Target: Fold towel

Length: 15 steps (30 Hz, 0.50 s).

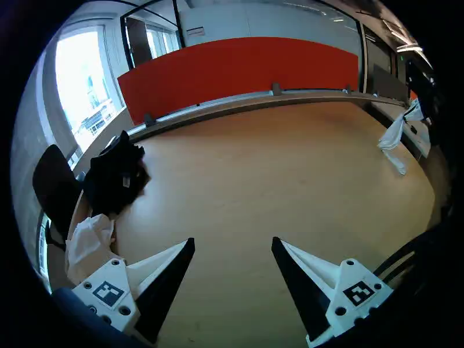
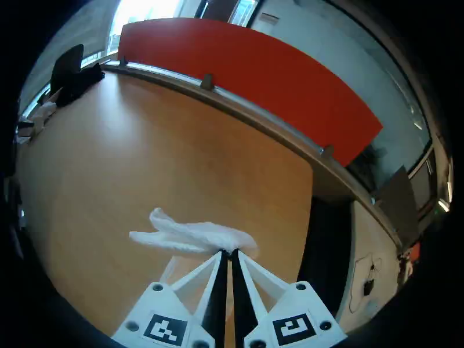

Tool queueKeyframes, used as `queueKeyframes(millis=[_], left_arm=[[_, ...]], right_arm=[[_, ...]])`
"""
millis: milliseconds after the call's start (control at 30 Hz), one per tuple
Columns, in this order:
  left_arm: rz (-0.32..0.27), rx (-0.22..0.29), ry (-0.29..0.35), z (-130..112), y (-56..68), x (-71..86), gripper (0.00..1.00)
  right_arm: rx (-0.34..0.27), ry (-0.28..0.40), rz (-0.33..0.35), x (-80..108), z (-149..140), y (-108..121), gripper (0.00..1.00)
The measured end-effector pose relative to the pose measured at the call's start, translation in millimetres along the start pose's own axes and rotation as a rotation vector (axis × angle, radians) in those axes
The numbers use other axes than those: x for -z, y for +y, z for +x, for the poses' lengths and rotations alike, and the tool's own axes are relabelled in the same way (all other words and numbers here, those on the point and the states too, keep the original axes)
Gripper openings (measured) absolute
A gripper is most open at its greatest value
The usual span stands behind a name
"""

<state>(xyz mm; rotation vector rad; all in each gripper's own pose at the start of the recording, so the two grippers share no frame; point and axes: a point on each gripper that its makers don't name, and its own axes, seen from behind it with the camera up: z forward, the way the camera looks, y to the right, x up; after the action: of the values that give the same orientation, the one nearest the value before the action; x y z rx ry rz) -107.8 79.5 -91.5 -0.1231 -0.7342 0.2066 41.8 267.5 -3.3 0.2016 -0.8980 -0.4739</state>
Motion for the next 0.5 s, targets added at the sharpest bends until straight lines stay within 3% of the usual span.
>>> queueKeyframes(millis=[500], left_arm=[[0.000, -0.026, -0.003, -0.5, 4.2, 3.4, 0.99]], right_arm=[[-0.060, -0.122, -0.015, -3.1, -83.3, -3.3, 0.04]])
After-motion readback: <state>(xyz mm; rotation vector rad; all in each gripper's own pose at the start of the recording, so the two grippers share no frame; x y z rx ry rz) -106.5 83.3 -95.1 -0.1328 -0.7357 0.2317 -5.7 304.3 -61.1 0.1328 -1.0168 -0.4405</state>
